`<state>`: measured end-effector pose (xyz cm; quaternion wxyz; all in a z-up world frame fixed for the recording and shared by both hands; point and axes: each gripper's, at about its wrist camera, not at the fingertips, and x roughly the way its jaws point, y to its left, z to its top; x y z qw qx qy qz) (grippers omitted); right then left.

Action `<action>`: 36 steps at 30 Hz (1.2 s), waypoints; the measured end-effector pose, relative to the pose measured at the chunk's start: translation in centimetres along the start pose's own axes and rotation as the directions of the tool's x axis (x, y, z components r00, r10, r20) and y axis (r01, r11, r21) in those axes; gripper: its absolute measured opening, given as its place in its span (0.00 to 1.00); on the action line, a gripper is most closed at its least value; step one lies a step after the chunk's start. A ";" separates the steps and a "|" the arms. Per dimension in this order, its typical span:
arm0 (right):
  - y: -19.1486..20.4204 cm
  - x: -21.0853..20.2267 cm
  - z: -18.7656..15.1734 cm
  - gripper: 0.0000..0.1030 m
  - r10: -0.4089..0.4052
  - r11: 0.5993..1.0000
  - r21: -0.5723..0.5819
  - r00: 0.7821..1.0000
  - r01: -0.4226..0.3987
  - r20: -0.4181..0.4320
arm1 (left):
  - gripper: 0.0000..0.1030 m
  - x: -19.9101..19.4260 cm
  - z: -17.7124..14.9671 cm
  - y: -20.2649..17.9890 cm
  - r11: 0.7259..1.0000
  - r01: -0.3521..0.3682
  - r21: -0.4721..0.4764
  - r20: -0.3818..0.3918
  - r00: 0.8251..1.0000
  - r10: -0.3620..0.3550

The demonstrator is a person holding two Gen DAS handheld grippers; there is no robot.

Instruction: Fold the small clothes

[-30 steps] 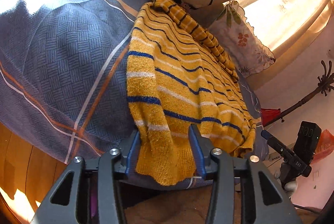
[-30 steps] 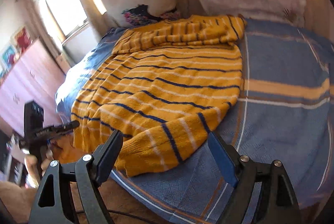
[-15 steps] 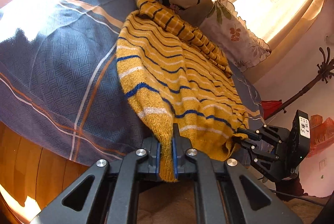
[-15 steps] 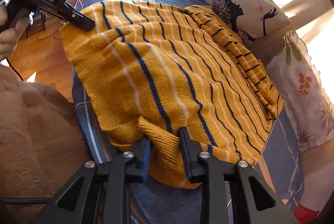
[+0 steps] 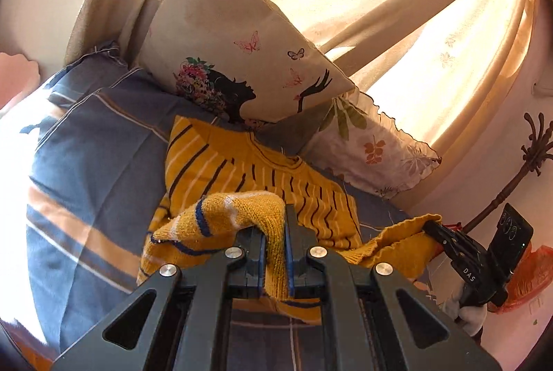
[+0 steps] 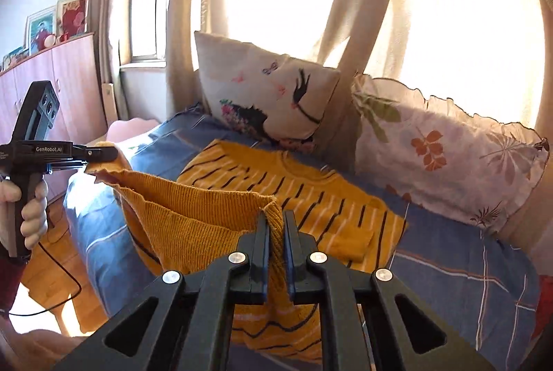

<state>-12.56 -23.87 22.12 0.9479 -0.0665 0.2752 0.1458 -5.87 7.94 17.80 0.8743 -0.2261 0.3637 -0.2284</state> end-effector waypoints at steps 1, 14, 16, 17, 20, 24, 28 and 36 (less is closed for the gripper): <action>-0.9 1.6 1.3 0.08 -0.022 1.000 0.007 1.000 0.022 -0.004 | 0.08 2.0 1.7 -0.4 1.000 -0.026 0.011 -0.006 1.000 0.026; -14.2 22.3 -1.5 0.20 -0.074 0.923 0.330 0.932 0.199 -0.356 | 0.18 21.1 8.9 6.0 0.980 -0.066 -0.187 -0.283 0.959 0.011; -16.0 20.8 -1.9 0.44 -0.047 0.888 0.423 0.951 0.179 -0.305 | 0.23 20.0 9.2 6.6 0.979 -0.013 -0.203 -0.265 0.963 -0.042; -16.6 19.9 -1.9 0.46 -0.041 0.880 0.444 0.959 0.168 -0.281 | 0.25 19.5 9.4 6.8 0.978 0.000 -0.209 -0.259 0.964 -0.056; -16.4 17.5 -2.0 0.48 0.014 0.884 0.456 0.972 0.098 -0.237 | 0.44 17.5 9.8 6.9 0.982 -0.013 -0.191 -0.207 0.978 -0.027; -13.8 16.7 -2.7 0.58 0.087 0.921 0.388 0.963 0.020 -0.256 | 0.53 15.0 10.8 7.4 0.983 -0.036 -0.181 -0.117 0.993 0.015; -11.4 19.3 -3.5 0.60 0.042 0.960 0.274 0.940 0.056 -0.340 | 0.53 14.5 10.3 6.8 0.988 -0.083 -0.132 -0.112 0.991 0.069; -12.1 20.4 -4.4 0.11 0.141 0.919 0.394 0.935 -0.001 -0.326 | 0.53 17.4 5.9 3.0 0.989 -0.046 0.142 -0.238 0.968 0.079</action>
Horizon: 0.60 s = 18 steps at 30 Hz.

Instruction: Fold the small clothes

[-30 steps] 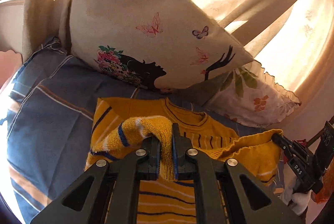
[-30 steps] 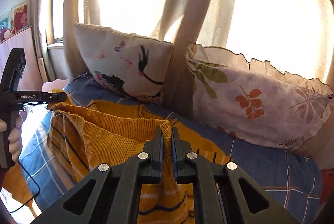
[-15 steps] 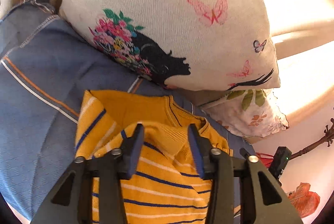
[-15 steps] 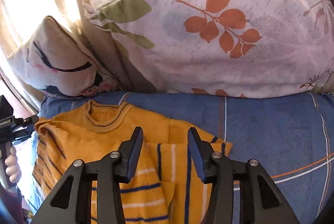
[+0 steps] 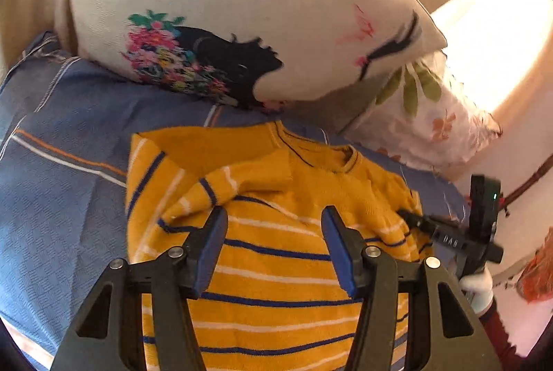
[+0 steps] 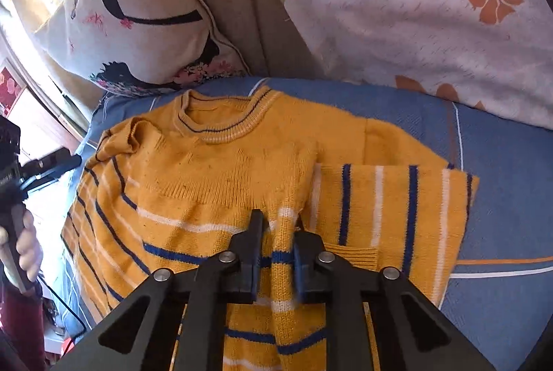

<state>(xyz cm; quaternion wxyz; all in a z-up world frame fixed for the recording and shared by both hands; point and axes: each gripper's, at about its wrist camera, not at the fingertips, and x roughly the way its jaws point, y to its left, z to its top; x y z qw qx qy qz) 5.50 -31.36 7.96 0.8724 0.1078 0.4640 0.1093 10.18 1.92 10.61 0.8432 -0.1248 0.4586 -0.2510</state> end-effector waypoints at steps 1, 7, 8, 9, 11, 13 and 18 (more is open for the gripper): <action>-0.1 -0.5 0.2 0.10 -0.036 0.999 -0.006 0.999 0.036 0.020 | 0.53 0.6 0.1 -0.6 1.000 0.017 0.023 -0.016 1.000 -0.016; -2.3 0.7 1.1 0.09 -0.178 0.984 0.020 0.984 0.177 0.022 | 0.53 5.9 1.7 -0.7 0.991 -0.123 0.058 -0.104 0.986 0.129; -2.5 1.1 0.9 0.09 -0.173 0.985 0.021 0.985 0.173 0.015 | 0.52 6.6 2.0 -0.3 0.985 -0.164 0.061 -0.104 0.980 0.169; -2.6 1.3 0.8 0.09 -0.167 0.986 0.023 0.986 0.167 0.012 | 0.50 7.1 2.3 0.2 0.978 -0.201 0.053 -0.101 0.973 0.206; -2.8 1.5 0.7 0.09 -0.151 0.988 0.029 0.988 0.151 0.023 | 0.46 7.3 3.3 1.6 0.963 -0.271 0.002 -0.083 0.959 0.270; -3.5 1.4 0.7 0.12 -0.130 0.991 0.048 0.991 0.128 0.024 | 0.46 6.6 4.3 3.5 0.954 -0.284 -0.097 -0.051 0.959 0.280; -5.3 1.4 0.6 0.26 -0.081 0.991 0.113 0.996 0.077 0.026 | 0.46 3.9 5.6 8.8 0.915 -0.269 -0.299 -0.015 0.961 0.278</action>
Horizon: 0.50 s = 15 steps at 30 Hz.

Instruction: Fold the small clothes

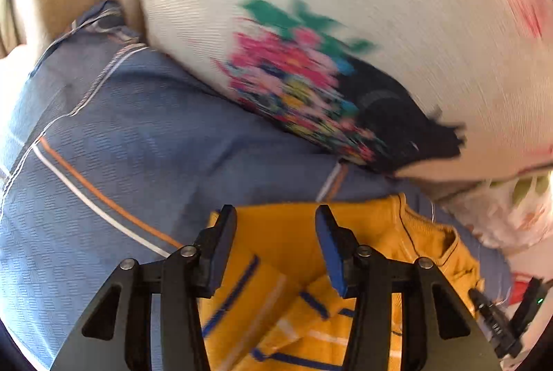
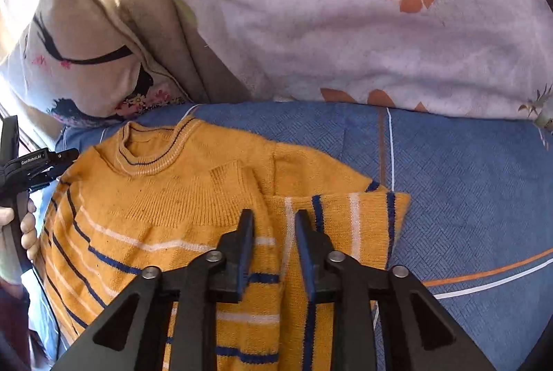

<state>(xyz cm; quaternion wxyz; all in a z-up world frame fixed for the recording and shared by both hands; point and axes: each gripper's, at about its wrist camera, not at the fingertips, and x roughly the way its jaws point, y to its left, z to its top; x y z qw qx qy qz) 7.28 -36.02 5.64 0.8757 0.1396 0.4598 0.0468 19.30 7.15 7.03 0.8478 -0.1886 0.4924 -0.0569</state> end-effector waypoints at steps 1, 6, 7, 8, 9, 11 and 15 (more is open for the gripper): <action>-0.1 -0.2 0.0 0.26 0.006 1.000 0.005 1.000 -0.006 0.007 | 0.46 -0.7 0.0 0.6 1.000 0.017 -0.011 0.006 1.000 -0.017; -0.3 -3.8 0.2 0.37 -0.028 1.000 0.018 0.993 0.026 0.113 | 0.46 -5.6 -1.8 1.7 0.999 0.027 0.045 0.050 0.998 -0.029; -0.6 -4.7 0.2 0.42 -0.025 1.000 0.021 0.991 0.022 0.128 | 0.47 -6.5 -2.4 2.0 0.998 0.038 0.055 0.049 0.998 -0.040; -0.9 -5.5 0.0 0.45 -0.025 0.999 0.024 0.990 0.022 0.138 | 0.49 -7.3 -2.9 2.2 0.997 0.052 0.061 0.046 0.997 -0.055; -1.1 -6.2 -0.3 0.51 -0.025 1.000 0.023 0.989 0.022 0.144 | 0.50 -8.0 -3.6 2.6 0.996 0.065 0.065 0.043 0.997 -0.068; -1.5 -7.4 -1.2 0.54 -0.028 0.999 0.018 0.991 0.026 0.133 | 0.53 -9.0 -5.0 3.2 0.994 0.083 0.070 0.036 0.996 -0.085; -1.3 -8.5 -3.5 0.54 -0.031 0.999 0.022 0.995 0.029 0.096 | 0.54 -9.4 -7.4 4.1 0.993 0.095 0.067 0.006 0.995 -0.096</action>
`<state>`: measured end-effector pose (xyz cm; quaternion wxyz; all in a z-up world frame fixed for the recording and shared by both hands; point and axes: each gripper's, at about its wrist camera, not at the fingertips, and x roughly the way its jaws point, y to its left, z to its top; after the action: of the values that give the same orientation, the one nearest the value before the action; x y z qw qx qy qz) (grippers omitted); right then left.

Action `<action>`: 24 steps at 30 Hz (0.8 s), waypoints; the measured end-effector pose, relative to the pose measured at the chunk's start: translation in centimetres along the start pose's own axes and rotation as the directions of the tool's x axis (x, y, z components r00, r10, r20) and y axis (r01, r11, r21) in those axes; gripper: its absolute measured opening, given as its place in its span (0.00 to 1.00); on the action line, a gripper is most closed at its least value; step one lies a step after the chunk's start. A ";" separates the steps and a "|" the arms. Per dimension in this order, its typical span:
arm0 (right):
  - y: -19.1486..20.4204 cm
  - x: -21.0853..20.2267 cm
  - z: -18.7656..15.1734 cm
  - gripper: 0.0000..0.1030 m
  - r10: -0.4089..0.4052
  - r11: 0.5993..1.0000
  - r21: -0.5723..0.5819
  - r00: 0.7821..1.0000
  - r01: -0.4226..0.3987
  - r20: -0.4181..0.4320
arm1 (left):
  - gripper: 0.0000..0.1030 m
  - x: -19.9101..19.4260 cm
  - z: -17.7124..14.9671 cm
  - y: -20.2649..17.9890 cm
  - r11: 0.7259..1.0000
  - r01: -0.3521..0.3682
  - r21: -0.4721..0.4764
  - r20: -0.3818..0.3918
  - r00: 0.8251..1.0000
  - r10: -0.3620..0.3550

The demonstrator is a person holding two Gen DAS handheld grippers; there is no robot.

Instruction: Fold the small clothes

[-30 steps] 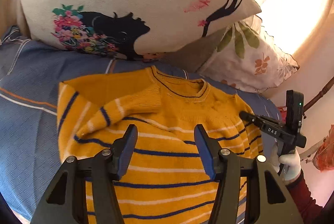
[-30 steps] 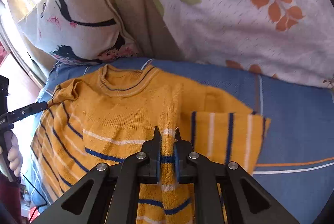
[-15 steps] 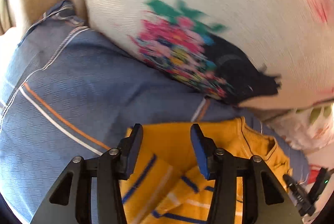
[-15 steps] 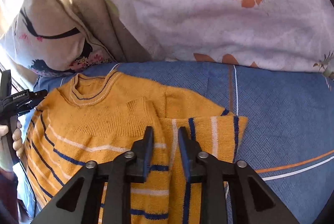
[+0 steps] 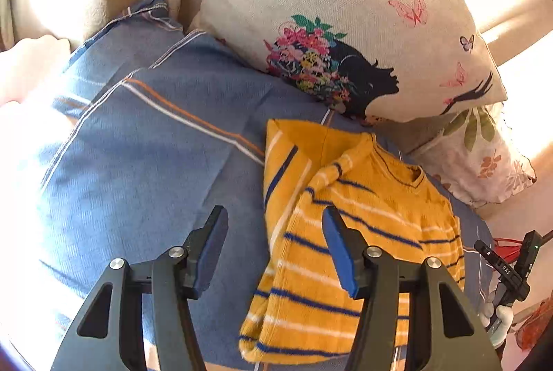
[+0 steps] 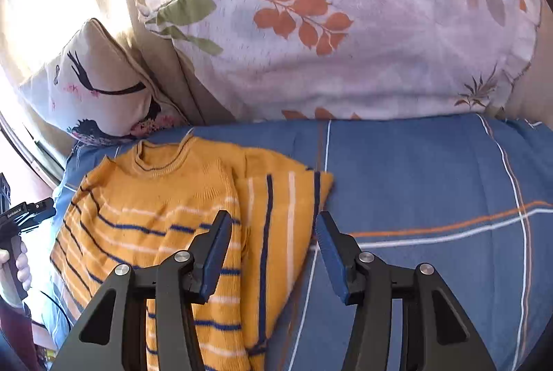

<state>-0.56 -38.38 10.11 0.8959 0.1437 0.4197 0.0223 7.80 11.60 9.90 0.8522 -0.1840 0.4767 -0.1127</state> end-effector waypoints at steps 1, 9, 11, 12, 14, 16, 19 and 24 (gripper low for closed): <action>0.3 -0.4 -0.5 0.54 0.014 1.000 0.000 1.000 -0.014 -0.003 | 0.54 -0.1 -0.6 0.2 1.000 0.009 -0.005 -0.008 1.000 -0.009; 6.1 -1.0 -1.6 0.59 0.183 0.981 -0.053 0.981 -0.187 -0.058 | 0.54 -3.2 -4.1 0.7 0.993 0.115 0.014 -0.131 0.985 -0.113; 8.5 -0.5 -1.6 0.60 0.215 0.971 -0.089 0.973 -0.222 -0.082 | 0.62 -4.4 -4.7 0.7 0.990 0.144 0.006 -0.145 0.979 -0.142; 9.7 -0.1 -1.5 0.61 0.229 0.966 -0.104 0.969 -0.239 -0.094 | 0.65 -4.8 -5.0 0.7 0.987 0.159 0.004 -0.152 0.976 -0.157; 12.3 1.1 -1.3 0.62 0.273 0.951 -0.114 0.953 -0.288 -0.131 | 0.68 -4.8 -5.5 0.7 0.984 0.179 0.007 -0.174 0.969 -0.175; 15.0 2.6 -1.3 0.62 0.331 0.930 -0.101 0.926 -0.353 -0.183 | 0.69 -3.7 -5.9 0.8 0.987 0.161 0.002 -0.179 0.971 -0.158; 19.8 5.8 -1.4 0.62 0.379 0.903 -0.107 0.887 -0.417 -0.263 | 0.69 -1.3 -6.4 1.6 0.992 0.118 -0.049 -0.163 0.979 -0.124; 27.4 11.1 -1.1 0.67 0.333 0.892 -0.179 0.872 -0.414 -0.359 | 0.69 1.6 -7.2 2.3 0.981 0.129 -0.141 -0.110 0.983 -0.145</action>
<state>7.98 -10.13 8.79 0.8052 0.1030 0.5167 0.2720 2.54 11.64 4.21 0.7981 -0.2660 0.5194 -0.1500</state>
